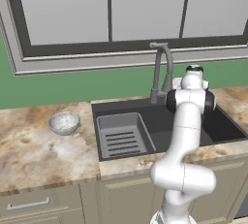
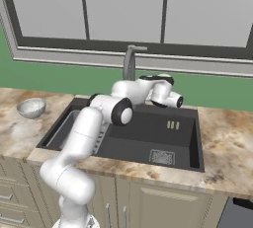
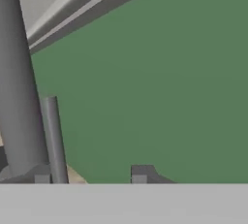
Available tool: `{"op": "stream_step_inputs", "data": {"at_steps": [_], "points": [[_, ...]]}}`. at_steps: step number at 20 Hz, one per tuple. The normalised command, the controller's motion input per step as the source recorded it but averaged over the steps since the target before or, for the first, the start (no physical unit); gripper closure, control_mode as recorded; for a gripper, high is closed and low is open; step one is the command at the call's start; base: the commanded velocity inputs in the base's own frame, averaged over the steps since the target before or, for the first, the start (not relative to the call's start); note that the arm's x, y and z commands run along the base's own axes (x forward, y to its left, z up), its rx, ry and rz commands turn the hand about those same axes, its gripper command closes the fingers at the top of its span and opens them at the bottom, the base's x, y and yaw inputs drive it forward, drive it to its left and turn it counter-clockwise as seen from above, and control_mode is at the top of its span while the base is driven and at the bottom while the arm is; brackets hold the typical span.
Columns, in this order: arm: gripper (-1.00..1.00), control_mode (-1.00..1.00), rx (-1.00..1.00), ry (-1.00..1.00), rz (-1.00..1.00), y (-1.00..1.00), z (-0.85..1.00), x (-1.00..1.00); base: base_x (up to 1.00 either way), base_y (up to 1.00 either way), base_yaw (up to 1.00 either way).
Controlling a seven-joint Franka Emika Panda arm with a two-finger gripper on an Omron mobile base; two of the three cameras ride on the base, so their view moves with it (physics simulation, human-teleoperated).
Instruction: Rinse each bowl for a few seconds and place them down in the sink or on the counter.
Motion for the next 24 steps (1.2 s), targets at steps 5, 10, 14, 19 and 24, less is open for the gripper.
{"op": "stream_step_inputs", "data": {"at_steps": [5, 10, 14, 19, 24], "points": [[1.00, -1.00, 0.00, 0.05, -0.21, -0.45, -0.32, 0.00, 0.00, 0.00, 0.00], [1.00, -1.00, 0.00, 0.04, -0.27, -0.39, -0.37, 0.00, 0.00, 0.00, 0.00], [1.00, -1.00, 0.00, 0.03, -0.28, -0.31, -0.39, 0.00, 0.00, 0.00, 0.00], [1.00, -1.00, 0.00, 0.01, -0.24, -0.52, -0.35, -0.04, 0.00, 0.00, 0.00], [1.00, -1.00, 0.00, 0.05, -0.17, -0.81, -0.40, 0.03, 0.00, 0.00, 0.00]]}}
